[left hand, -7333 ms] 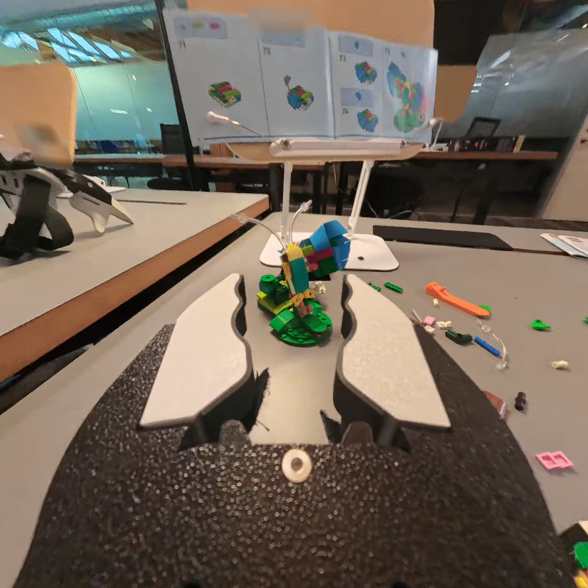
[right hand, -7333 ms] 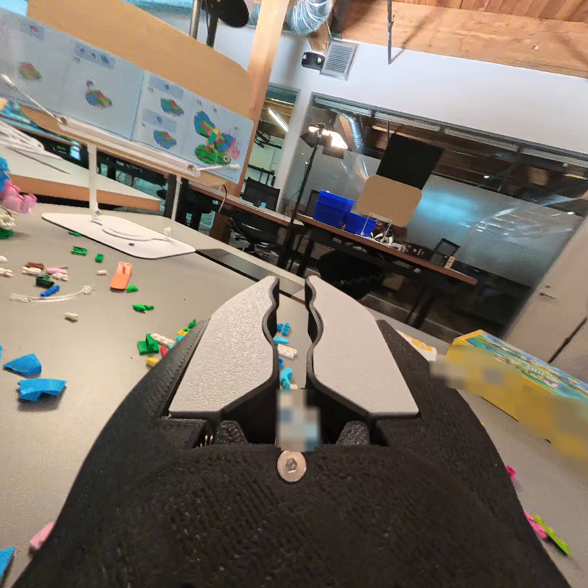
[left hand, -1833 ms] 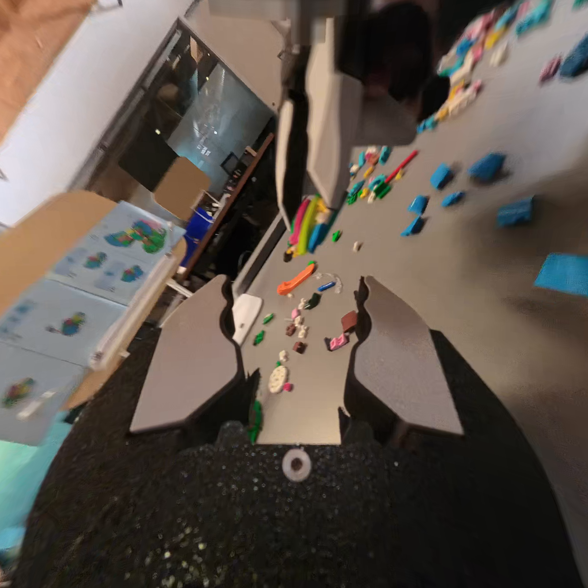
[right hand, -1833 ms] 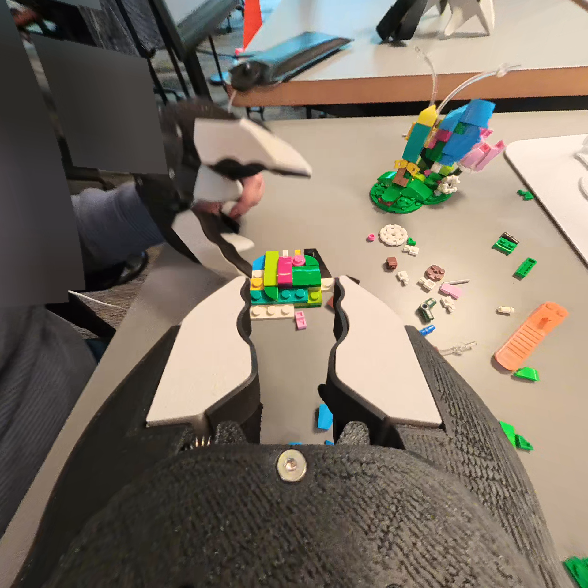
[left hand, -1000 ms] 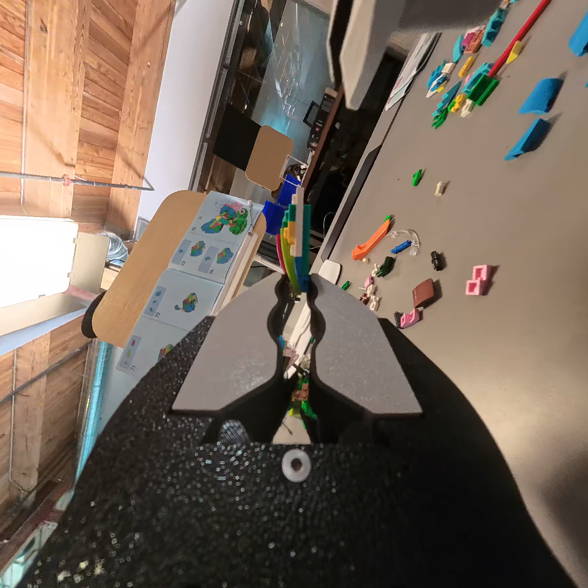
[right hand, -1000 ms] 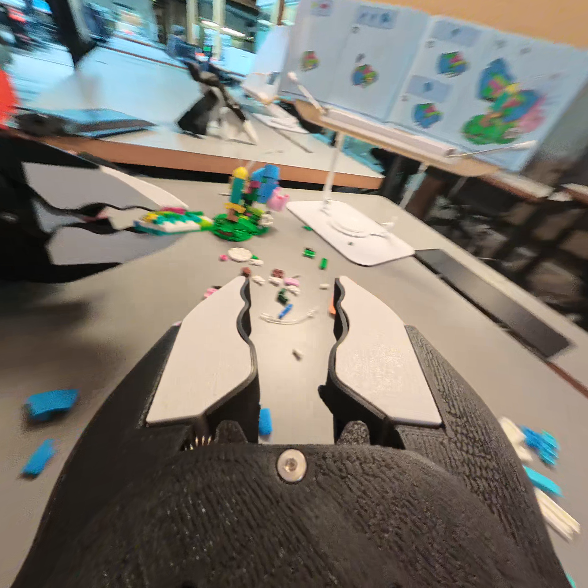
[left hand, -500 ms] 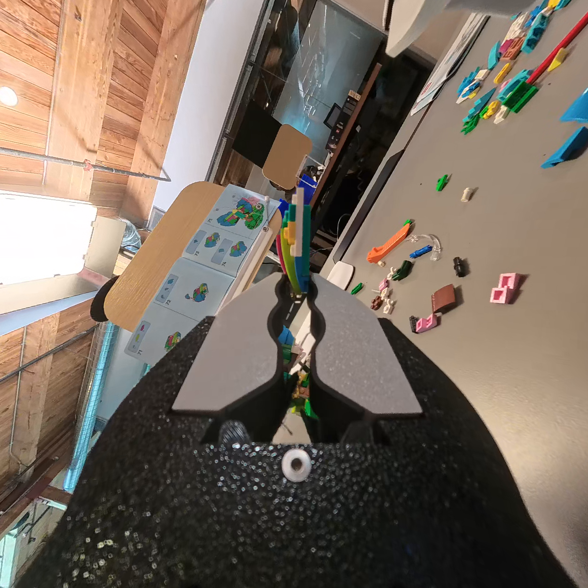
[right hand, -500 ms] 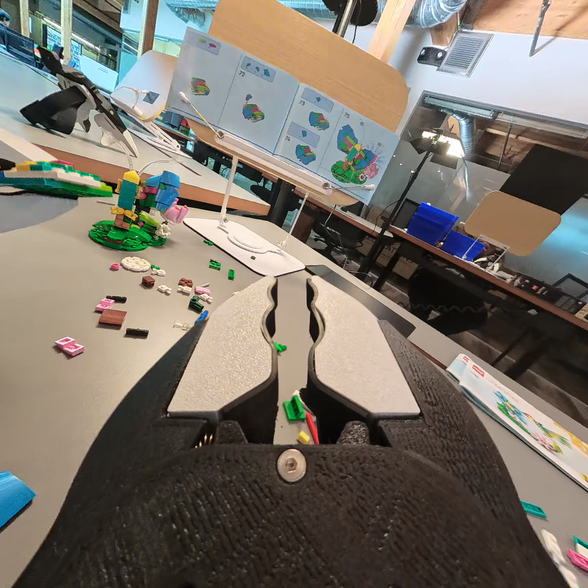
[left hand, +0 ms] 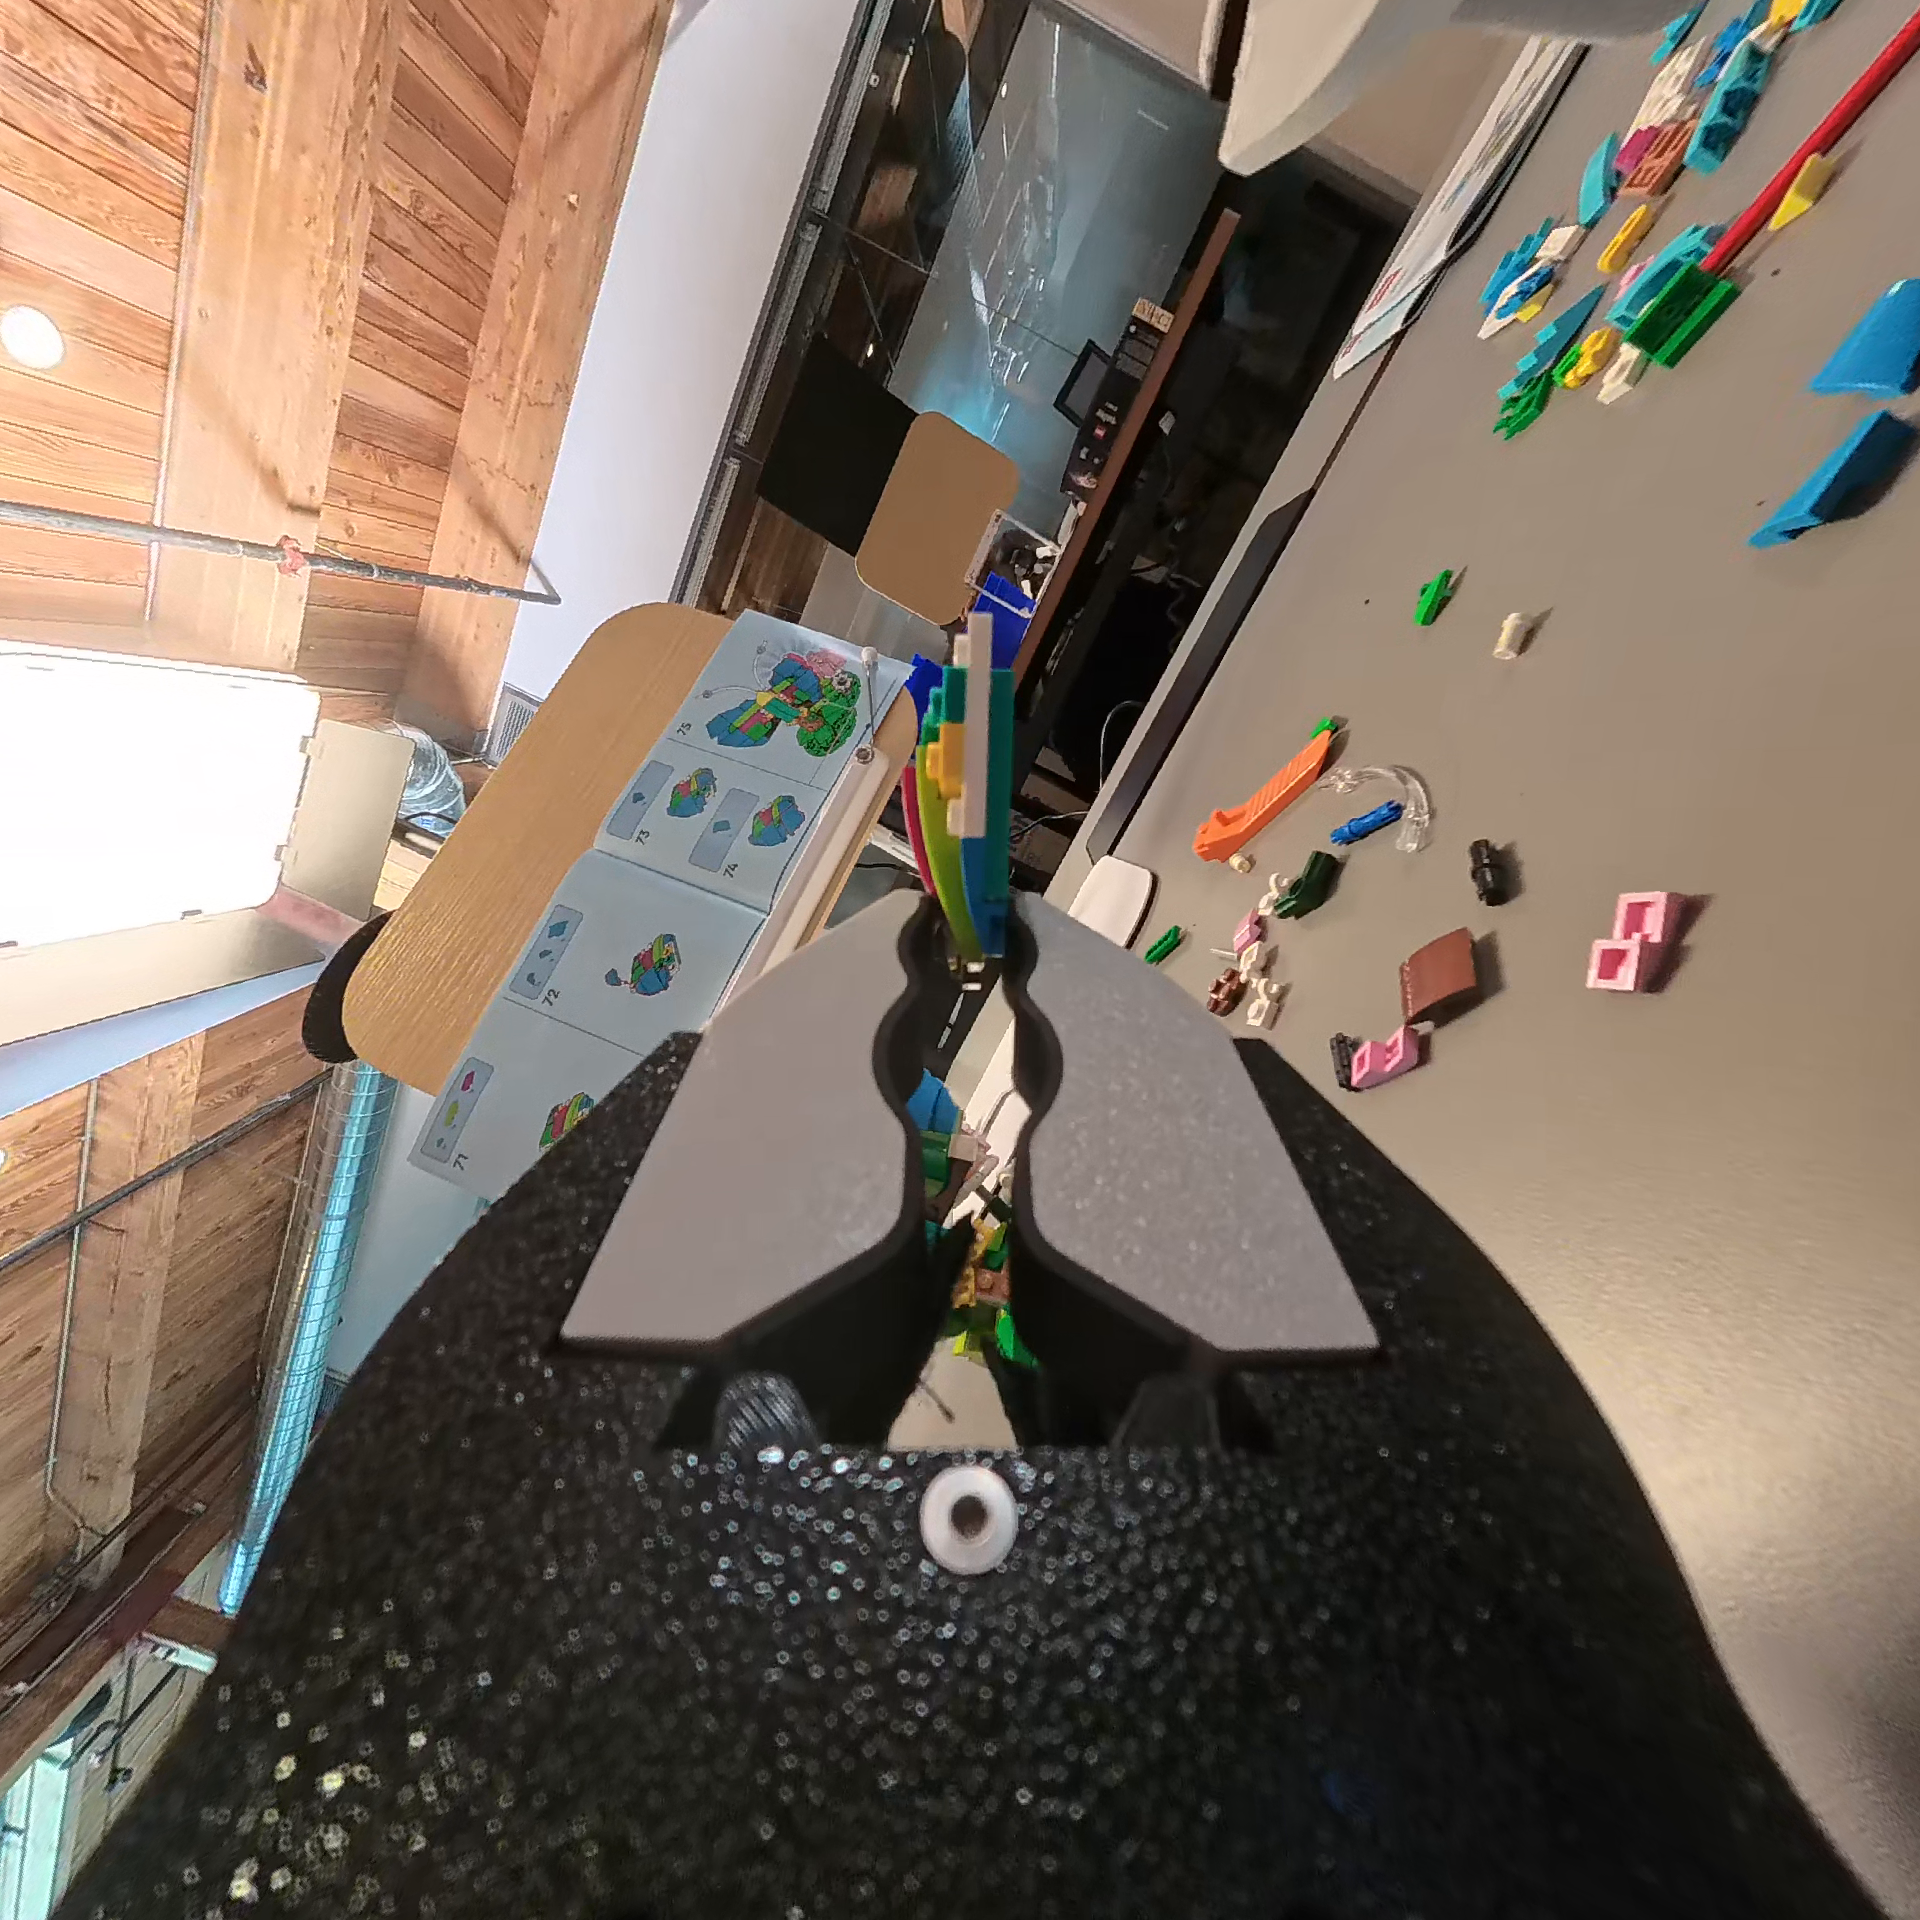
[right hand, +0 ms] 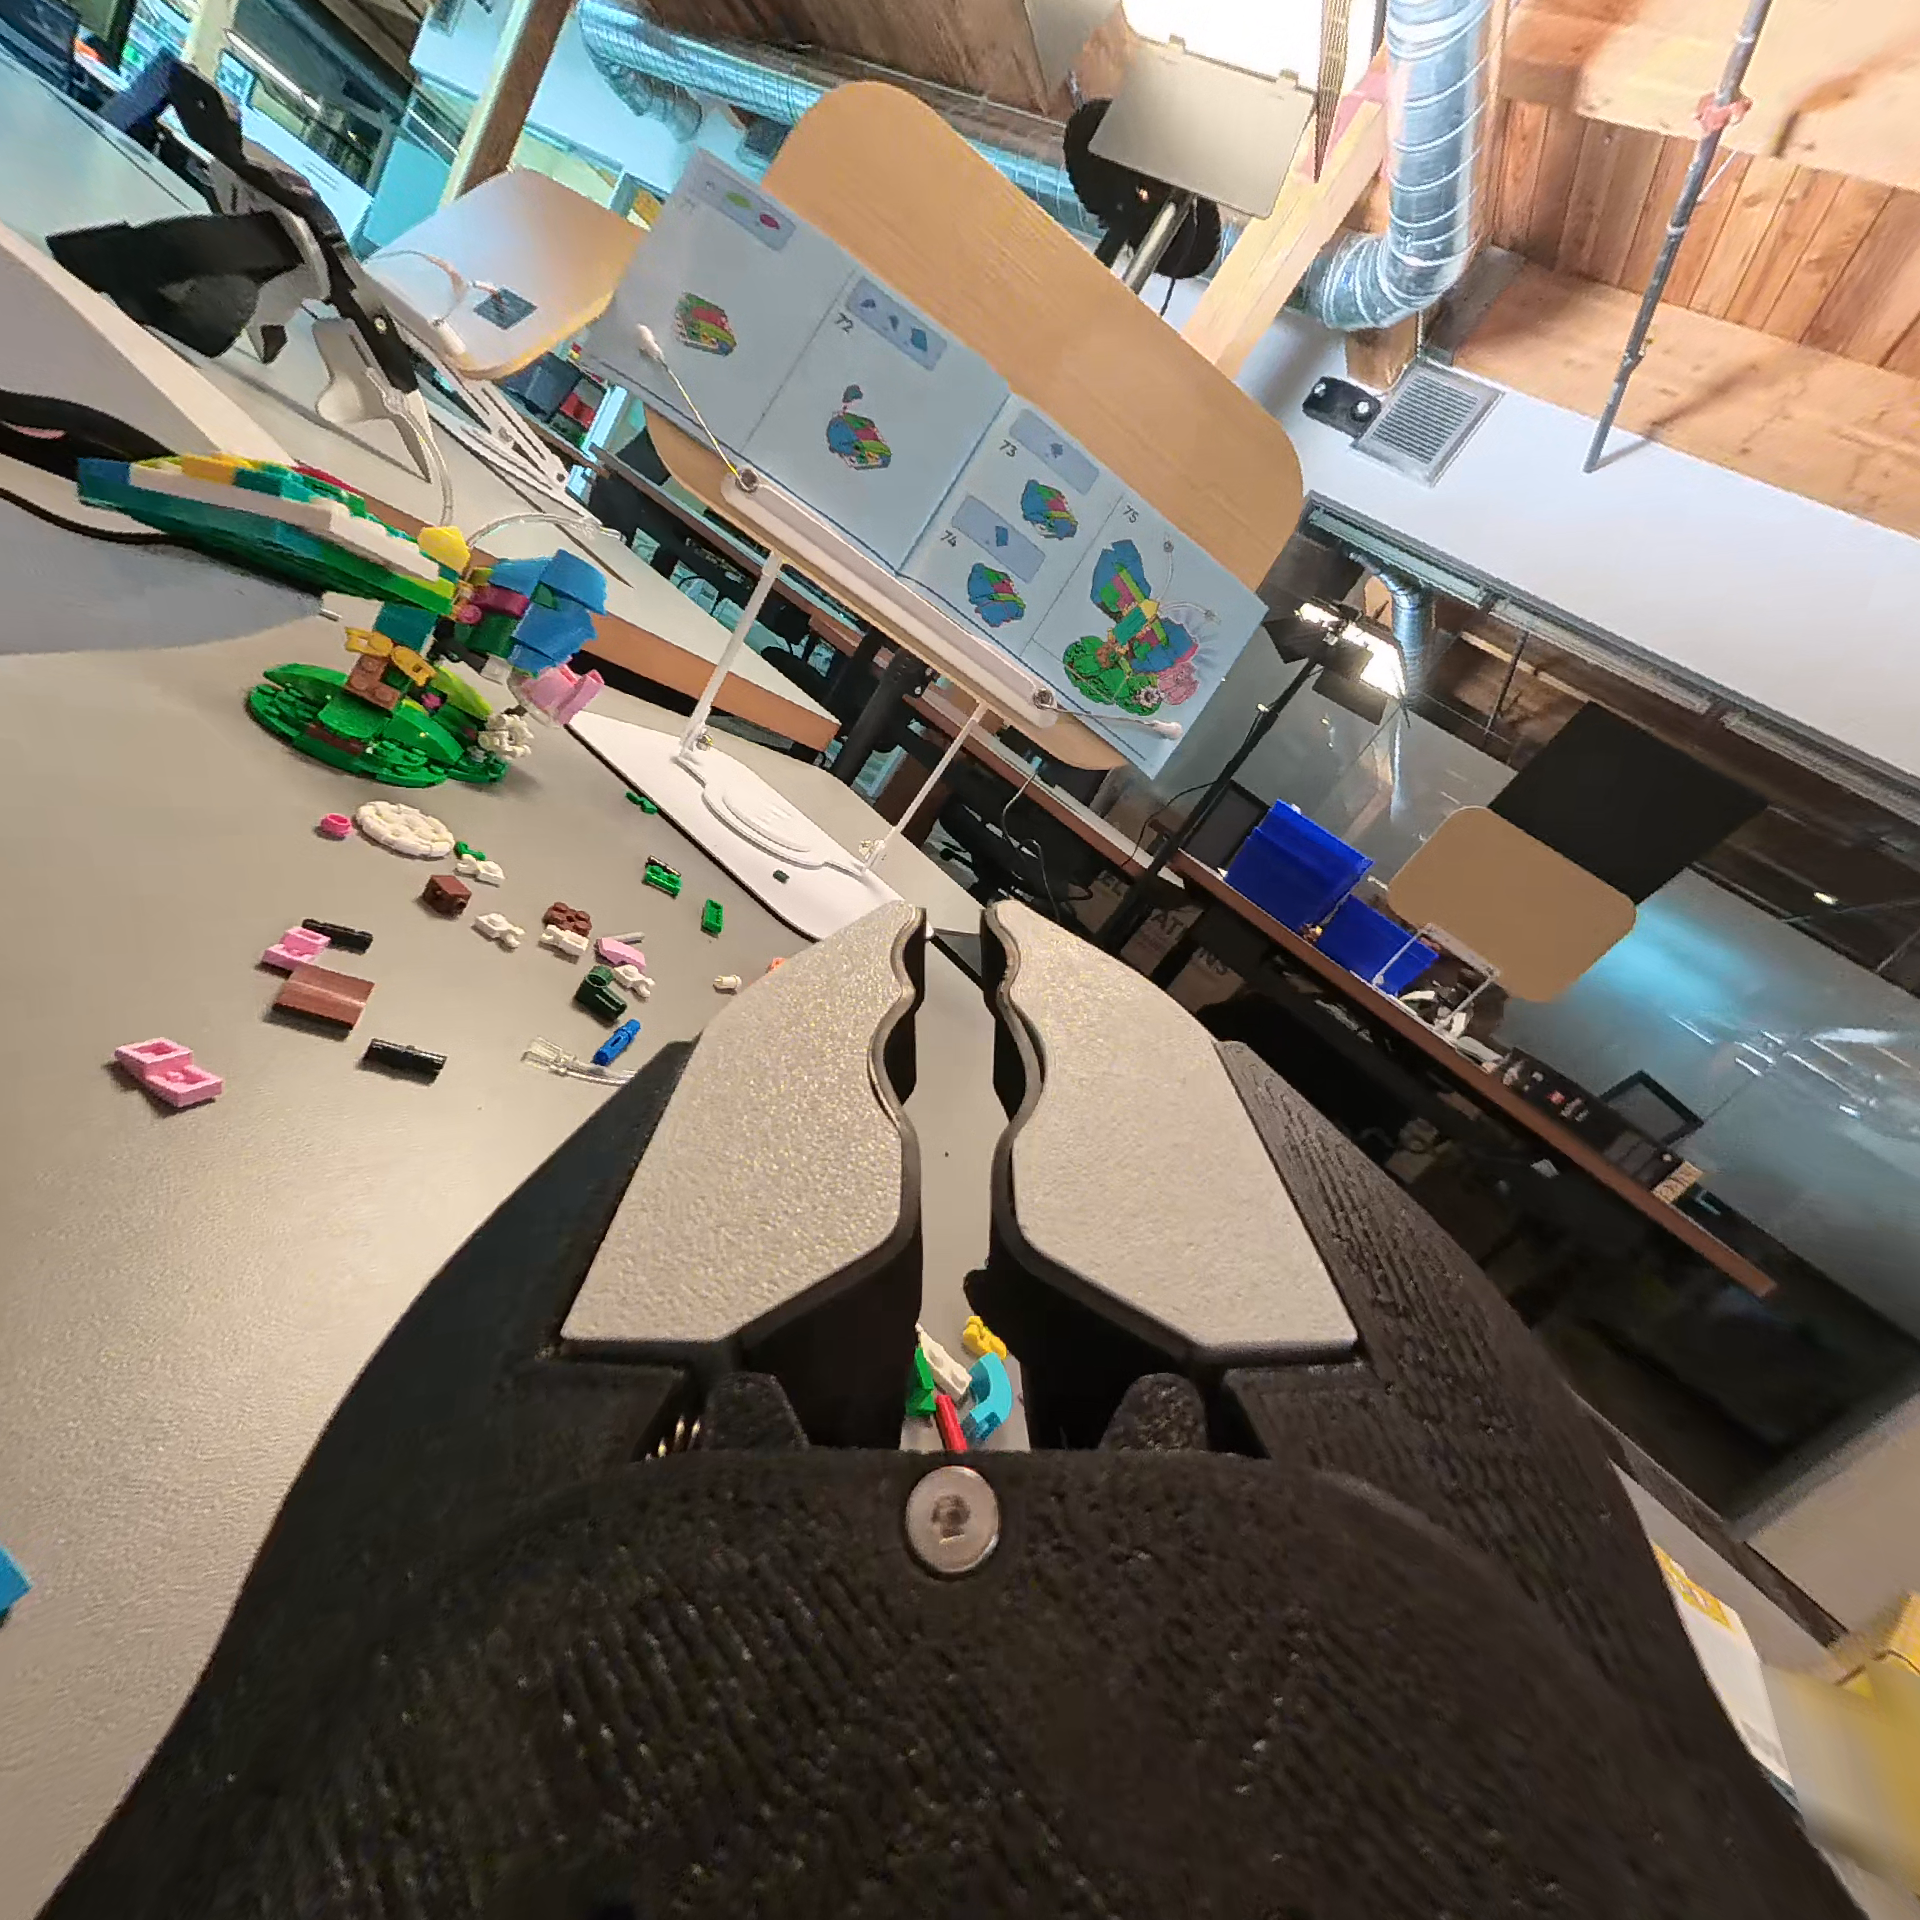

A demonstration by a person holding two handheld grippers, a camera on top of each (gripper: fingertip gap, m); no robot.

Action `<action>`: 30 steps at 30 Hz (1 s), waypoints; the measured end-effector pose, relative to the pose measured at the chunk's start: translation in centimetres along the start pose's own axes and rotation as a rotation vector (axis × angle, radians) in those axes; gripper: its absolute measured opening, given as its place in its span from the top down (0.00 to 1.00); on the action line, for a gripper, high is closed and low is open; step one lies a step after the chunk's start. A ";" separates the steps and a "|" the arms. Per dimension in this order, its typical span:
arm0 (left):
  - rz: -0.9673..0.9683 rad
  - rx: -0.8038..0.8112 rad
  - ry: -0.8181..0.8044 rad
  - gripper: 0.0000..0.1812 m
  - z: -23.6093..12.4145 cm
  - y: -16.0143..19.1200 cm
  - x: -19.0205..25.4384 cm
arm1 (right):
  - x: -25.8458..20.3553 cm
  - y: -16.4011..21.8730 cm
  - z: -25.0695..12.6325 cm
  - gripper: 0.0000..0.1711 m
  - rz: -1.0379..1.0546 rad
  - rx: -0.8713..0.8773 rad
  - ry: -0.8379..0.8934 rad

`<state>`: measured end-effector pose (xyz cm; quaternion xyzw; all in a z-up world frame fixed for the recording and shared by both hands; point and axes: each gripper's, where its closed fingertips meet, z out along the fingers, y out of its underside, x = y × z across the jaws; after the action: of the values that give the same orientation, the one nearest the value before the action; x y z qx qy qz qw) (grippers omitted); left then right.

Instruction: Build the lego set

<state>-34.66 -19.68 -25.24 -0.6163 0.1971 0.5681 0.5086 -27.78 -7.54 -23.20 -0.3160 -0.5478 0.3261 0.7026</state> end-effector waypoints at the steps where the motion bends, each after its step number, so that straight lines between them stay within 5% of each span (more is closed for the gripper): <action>1: 0.000 0.000 0.001 0.94 0.0 0.0 0.0 | 0.0 0.0 0.0 0.95 -0.001 -0.001 -0.002; 30: -0.020 0.004 -0.002 0.94 -0.2 0.0 -0.1 | -0.7 0.2 0.2 0.96 -0.001 -0.011 -0.035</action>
<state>-34.57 -19.83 -25.16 -0.6165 0.1918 0.5633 0.5156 -28.14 -7.97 -23.71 -0.3140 -0.5620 0.3283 0.6912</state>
